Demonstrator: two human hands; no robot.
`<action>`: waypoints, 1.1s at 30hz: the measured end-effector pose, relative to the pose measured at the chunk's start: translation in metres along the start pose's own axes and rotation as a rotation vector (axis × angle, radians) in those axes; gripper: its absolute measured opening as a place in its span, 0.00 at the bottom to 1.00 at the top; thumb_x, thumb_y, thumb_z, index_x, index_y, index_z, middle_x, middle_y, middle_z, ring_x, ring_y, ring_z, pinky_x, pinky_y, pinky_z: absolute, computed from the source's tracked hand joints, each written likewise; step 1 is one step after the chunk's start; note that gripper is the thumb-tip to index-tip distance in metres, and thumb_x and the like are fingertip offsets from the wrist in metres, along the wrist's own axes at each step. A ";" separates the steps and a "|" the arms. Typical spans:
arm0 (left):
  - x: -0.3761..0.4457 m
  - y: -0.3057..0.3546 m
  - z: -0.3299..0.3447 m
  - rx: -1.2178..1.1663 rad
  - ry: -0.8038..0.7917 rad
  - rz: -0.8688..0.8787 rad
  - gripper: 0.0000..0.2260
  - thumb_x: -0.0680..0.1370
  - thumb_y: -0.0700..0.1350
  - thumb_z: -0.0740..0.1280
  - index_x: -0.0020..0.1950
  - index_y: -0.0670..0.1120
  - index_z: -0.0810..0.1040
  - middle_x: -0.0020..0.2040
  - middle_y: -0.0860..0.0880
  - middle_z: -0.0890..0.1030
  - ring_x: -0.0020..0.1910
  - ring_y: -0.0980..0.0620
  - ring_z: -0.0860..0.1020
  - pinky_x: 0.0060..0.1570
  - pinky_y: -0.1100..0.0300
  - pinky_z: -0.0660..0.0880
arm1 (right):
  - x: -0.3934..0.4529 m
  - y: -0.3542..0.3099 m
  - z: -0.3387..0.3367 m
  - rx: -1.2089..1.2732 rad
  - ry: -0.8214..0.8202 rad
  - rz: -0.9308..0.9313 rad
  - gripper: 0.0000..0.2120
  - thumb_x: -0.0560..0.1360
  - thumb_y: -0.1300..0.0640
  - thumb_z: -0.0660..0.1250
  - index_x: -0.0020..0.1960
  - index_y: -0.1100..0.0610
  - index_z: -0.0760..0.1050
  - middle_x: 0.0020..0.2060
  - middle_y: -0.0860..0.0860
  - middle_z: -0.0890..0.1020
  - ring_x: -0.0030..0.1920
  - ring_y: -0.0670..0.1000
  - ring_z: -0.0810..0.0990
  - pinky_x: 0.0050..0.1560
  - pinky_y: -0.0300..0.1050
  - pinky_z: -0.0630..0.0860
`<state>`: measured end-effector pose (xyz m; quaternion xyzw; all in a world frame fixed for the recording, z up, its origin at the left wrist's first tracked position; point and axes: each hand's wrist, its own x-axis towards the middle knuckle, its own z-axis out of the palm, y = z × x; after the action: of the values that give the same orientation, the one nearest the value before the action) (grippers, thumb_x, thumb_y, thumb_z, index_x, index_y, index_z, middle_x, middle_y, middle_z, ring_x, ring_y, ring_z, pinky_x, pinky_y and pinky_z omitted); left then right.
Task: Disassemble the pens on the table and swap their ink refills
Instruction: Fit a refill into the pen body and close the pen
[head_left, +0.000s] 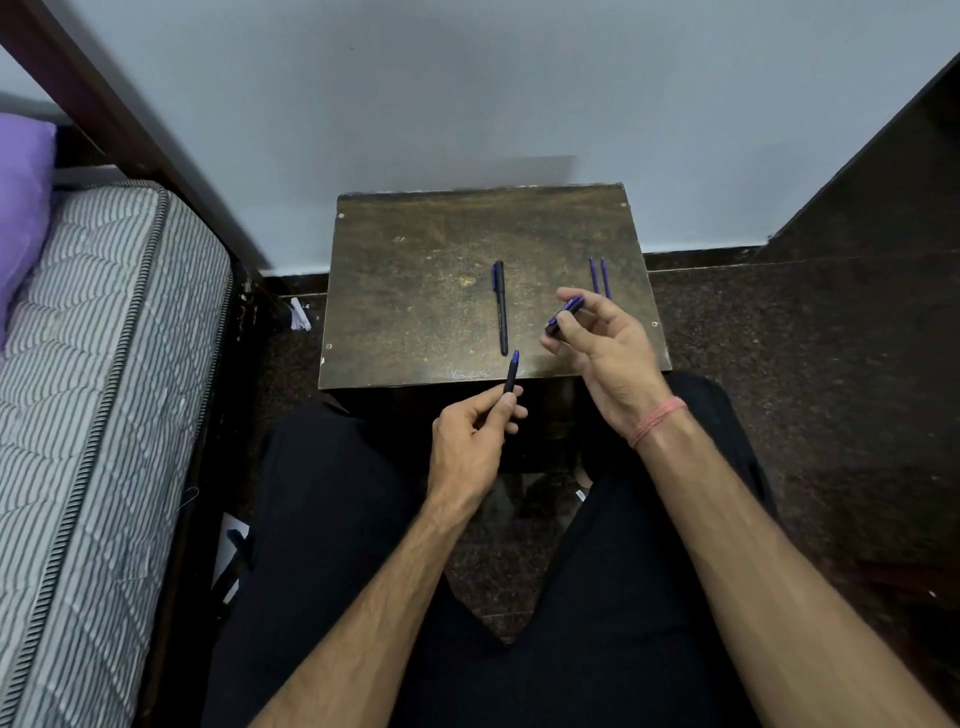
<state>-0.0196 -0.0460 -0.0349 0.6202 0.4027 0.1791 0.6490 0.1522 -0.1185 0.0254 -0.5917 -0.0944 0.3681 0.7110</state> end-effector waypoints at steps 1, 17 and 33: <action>-0.001 0.001 0.000 -0.002 -0.013 0.003 0.10 0.88 0.47 0.71 0.65 0.52 0.90 0.47 0.54 0.91 0.43 0.61 0.84 0.51 0.61 0.80 | -0.003 -0.004 0.001 0.003 -0.012 -0.018 0.11 0.85 0.70 0.66 0.63 0.60 0.81 0.45 0.51 0.80 0.47 0.46 0.83 0.59 0.49 0.85; -0.003 0.001 0.002 0.012 -0.054 -0.001 0.10 0.88 0.47 0.70 0.65 0.51 0.90 0.46 0.54 0.91 0.42 0.61 0.83 0.45 0.62 0.80 | -0.007 0.007 -0.006 -0.073 -0.149 0.062 0.15 0.85 0.69 0.66 0.71 0.65 0.78 0.48 0.54 0.80 0.52 0.49 0.84 0.55 0.43 0.84; -0.012 0.005 0.005 -0.233 -0.086 -0.120 0.09 0.88 0.44 0.70 0.56 0.50 0.91 0.47 0.55 0.90 0.42 0.59 0.83 0.50 0.62 0.81 | -0.003 0.030 -0.007 -0.348 -0.320 0.081 0.09 0.81 0.66 0.74 0.58 0.57 0.86 0.51 0.58 0.87 0.43 0.50 0.86 0.49 0.40 0.84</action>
<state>-0.0219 -0.0576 -0.0272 0.5224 0.3874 0.1589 0.7428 0.1417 -0.1246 -0.0030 -0.6428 -0.2440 0.4637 0.5588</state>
